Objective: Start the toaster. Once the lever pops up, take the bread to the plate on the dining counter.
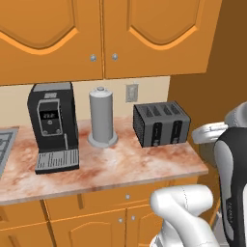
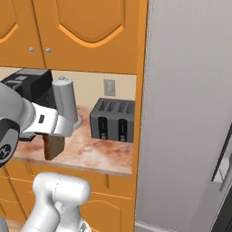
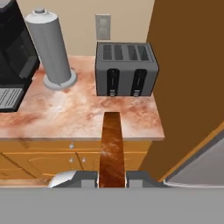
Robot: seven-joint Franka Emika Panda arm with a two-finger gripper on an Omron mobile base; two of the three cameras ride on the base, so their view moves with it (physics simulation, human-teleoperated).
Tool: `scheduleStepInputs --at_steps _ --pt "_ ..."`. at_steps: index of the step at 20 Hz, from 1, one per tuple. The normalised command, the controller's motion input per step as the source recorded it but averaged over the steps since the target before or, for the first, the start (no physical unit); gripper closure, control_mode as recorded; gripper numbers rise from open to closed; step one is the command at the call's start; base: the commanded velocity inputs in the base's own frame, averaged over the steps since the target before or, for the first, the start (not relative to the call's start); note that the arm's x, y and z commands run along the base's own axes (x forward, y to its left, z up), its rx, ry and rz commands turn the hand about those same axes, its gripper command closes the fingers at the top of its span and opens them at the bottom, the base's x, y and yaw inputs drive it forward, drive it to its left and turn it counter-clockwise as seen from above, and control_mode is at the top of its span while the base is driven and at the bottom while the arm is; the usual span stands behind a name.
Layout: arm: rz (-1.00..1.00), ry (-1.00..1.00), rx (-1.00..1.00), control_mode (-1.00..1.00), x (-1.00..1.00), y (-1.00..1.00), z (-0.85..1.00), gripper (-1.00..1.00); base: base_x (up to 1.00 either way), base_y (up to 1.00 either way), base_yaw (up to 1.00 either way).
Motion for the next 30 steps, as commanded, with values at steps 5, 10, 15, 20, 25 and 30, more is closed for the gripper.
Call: scheduleStepInputs --at_steps 5,10,15,20,25,30 --pt "0.00 0.00 0.00 1.00 0.00 0.00 0.00 1.00 -0.82 0.07 0.06" --pt "0.00 0.00 0.00 1.00 0.00 0.00 0.00 1.00 -0.37 0.40 0.24" --pt "0.00 0.00 0.00 1.00 0.00 0.00 0.00 1.00 -0.01 0.65 0.49" --pt "0.00 0.00 0.00 1.00 0.00 0.00 0.00 1.00 0.00 0.53 0.69" --pt "0.00 0.00 0.00 1.00 0.00 0.00 0.00 1.00 0.00 0.47 0.82" --pt "0.00 0.00 0.00 1.00 0.00 0.00 0.00 1.00 0.00 0.40 0.89"
